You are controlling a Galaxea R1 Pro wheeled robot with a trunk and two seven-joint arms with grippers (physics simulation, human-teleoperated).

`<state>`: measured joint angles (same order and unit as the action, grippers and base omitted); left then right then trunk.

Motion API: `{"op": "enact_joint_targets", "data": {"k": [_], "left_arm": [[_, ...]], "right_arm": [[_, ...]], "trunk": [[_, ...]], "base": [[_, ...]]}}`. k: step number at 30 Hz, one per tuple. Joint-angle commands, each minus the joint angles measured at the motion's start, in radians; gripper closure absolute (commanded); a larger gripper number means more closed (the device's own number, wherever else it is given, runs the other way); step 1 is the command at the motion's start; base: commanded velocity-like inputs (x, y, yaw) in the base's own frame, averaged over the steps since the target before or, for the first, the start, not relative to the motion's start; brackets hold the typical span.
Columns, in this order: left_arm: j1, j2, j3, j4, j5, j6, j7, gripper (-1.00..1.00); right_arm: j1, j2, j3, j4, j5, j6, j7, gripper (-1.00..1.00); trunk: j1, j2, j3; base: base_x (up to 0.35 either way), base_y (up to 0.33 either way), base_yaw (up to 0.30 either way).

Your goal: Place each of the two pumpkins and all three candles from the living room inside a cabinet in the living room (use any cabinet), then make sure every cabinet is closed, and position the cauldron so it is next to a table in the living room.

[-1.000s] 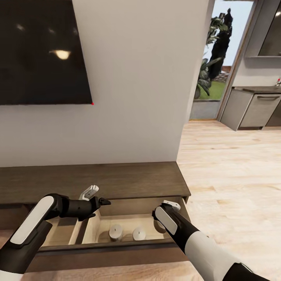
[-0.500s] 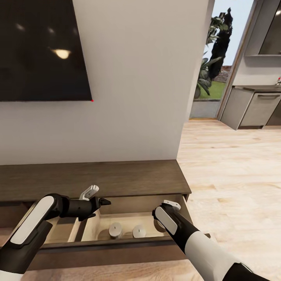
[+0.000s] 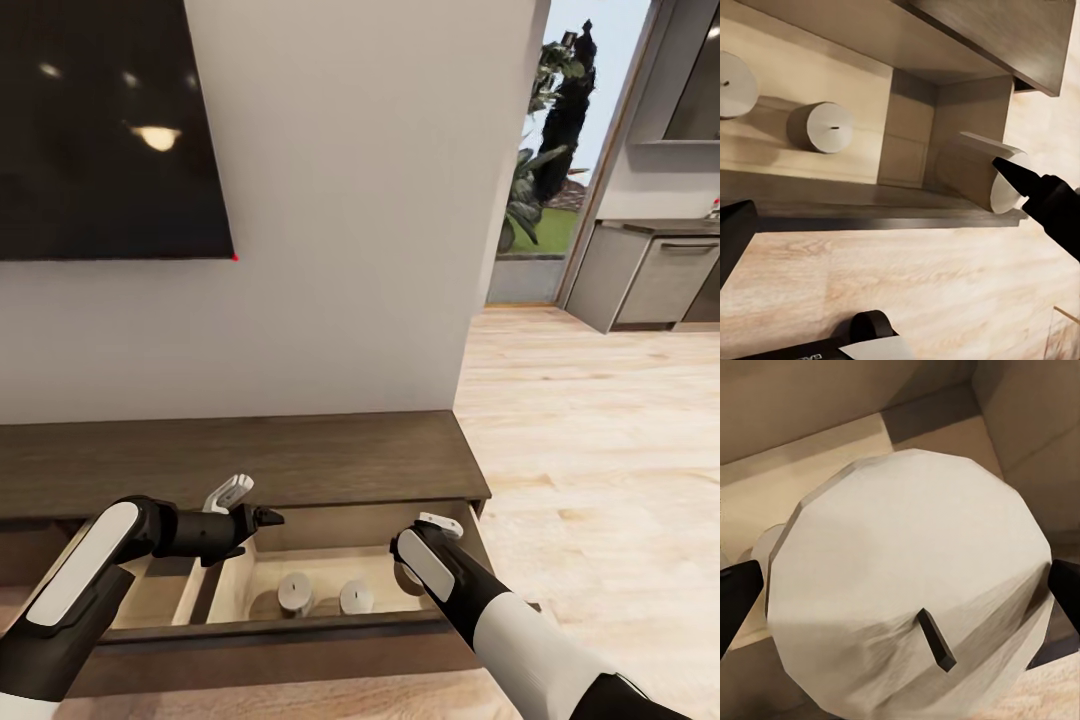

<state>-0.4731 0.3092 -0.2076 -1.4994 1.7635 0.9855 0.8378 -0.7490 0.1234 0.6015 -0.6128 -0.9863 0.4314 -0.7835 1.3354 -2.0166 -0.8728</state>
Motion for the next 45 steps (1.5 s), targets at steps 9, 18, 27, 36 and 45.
{"op": "enact_joint_targets", "data": {"k": [9, 18, 27, 36, 45], "left_arm": [[-0.001, 0.0, -0.001, -0.002, 0.01, -0.001, 0.01, -1.0], [-0.001, -0.002, -0.003, -0.008, 0.01, -0.001, 0.009, -1.0], [-0.001, -0.001, -0.003, -0.008, 0.01, -0.001, 0.009, -1.0], [-0.001, -0.002, -0.003, -0.01, 0.01, -0.001, 0.009, -1.0], [-0.001, -0.001, -0.003, -0.01, 0.011, -0.001, 0.008, -1.0]], "right_arm": [[-0.001, -0.001, 0.004, -0.001, -0.005, 0.004, -0.006, 1.0], [-0.001, -0.001, 0.004, -0.001, -0.005, 0.004, -0.004, 1.0], [-0.001, -0.001, 0.004, -0.001, -0.005, 0.003, 0.006, 1.0], [-0.001, -0.002, 0.004, -0.001, -0.005, 0.003, 0.007, 1.0], [-0.001, -0.002, 0.004, -0.001, -0.005, 0.003, 0.008, 1.0]], "trunk": [[0.0, 0.0, -0.001], [0.027, -0.049, -0.023], [0.061, -0.112, -0.051], [0.084, -0.154, -0.07], [0.084, -0.154, -0.07]], "base": [[0.02, 0.0, 0.0], [0.0, 0.0, 0.0], [0.0, 0.0, 0.0], [0.0, 0.0, 0.0], [0.083, 0.0, 0.0]]}}
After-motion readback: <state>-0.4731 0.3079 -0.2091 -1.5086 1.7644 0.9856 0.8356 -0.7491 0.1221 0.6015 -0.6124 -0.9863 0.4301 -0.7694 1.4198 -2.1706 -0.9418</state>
